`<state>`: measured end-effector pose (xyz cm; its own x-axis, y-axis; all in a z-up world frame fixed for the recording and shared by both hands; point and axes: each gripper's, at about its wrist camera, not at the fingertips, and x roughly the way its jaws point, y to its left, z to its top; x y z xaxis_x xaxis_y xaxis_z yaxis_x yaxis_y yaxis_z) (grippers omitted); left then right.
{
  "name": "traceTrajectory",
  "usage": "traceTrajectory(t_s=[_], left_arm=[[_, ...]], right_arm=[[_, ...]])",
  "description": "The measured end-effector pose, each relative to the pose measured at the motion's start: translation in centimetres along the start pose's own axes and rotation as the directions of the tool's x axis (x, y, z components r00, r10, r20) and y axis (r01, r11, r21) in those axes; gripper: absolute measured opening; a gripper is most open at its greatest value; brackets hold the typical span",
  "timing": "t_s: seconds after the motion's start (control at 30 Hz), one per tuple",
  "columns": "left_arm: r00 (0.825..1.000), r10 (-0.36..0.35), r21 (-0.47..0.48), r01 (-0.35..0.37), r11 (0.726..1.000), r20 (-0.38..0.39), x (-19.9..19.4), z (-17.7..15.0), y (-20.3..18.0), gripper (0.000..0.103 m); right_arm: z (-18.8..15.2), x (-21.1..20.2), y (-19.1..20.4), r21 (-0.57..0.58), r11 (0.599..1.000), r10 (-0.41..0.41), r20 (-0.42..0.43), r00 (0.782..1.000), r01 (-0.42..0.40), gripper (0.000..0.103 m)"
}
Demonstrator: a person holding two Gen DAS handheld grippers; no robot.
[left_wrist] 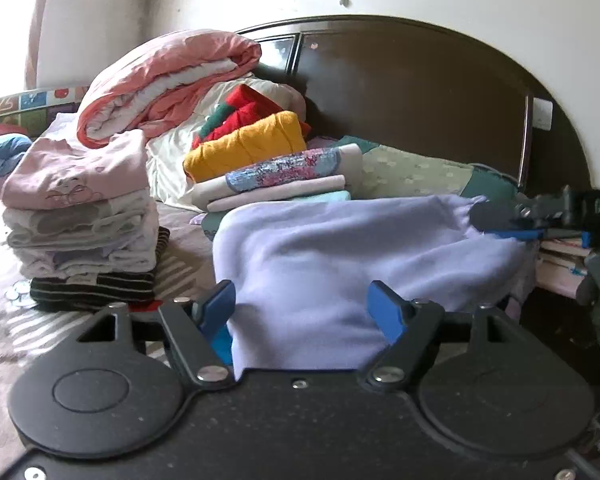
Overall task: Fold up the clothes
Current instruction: 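Lower the sweatpants onto the folded clothes stack and open both tools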
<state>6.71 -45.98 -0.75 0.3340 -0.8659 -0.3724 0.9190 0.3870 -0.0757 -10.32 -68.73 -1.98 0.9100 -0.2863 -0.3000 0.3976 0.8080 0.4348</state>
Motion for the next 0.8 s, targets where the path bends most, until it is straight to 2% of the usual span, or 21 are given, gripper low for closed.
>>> traceTrajectory(t_s=[0.07, 0.13, 0.2, 0.3, 0.37, 0.4, 0.6, 0.67, 0.8], left_arm=[[1.000, 0.009, -0.039, -0.009, 0.999, -0.010, -1.1, 0.0, 0.2, 0.074], [1.000, 0.007, -0.112, -0.009, 0.994, -0.023, -2.3, 0.0, 0.5, 0.077], [0.999, -0.005, -0.183, -0.002, 0.983, -0.035, -3.6, -0.1, 0.6, 0.086], [0.998, -0.023, -0.287, 0.007, 0.958, -0.052, -5.6, -0.3, 0.8, 0.097], [0.997, -0.037, -0.355, 0.012, 0.935, -0.063, -7.0, -0.4, 1.0, 0.103], [0.997, -0.044, -0.388, 0.014, 0.922, -0.067, -7.7, -0.5, 1.1, 0.103], [0.990, 0.048, -0.350, -0.091, 0.932, -0.130, -10.6, 0.4, -1.3, 0.103], [0.993, 0.031, -0.318, -0.067, 0.946, -0.115, -11.7, 0.3, -1.9, 0.103], [0.997, -0.022, -0.333, -0.001, 0.943, -0.067, -13.7, 0.4, -2.4, 0.103]], right_arm=[[-0.3, -1.1, 0.4, 0.051, 0.999, -0.008, -0.012, 1.000, 0.008, 0.102], [-0.5, -1.8, 1.0, 0.094, 0.995, -0.019, -0.034, 0.999, 0.023, 0.103], [-0.7, -2.5, 1.5, 0.128, 0.991, -0.019, -0.059, 0.998, 0.027, 0.103], [-1.1, -3.3, 2.5, 0.151, 0.987, -0.033, -0.096, 0.995, 0.047, 0.103], [-1.4, -3.9, 3.3, 0.137, 0.987, -0.069, -0.118, 0.991, 0.085, 0.103], [-1.6, -4.2, 3.7, 0.134, 0.985, -0.088, -0.128, 0.988, 0.105, 0.103], [-2.7, -5.5, 6.0, 0.085, 0.981, -0.157, -0.199, 0.967, 0.176, 0.103], [-2.9, -5.9, 6.6, 0.067, 0.979, -0.175, -0.216, 0.961, 0.194, 0.103], [-3.0, -7.2, 7.7, 0.029, 0.975, -0.210, -0.215, 0.954, 0.222, 0.103]])
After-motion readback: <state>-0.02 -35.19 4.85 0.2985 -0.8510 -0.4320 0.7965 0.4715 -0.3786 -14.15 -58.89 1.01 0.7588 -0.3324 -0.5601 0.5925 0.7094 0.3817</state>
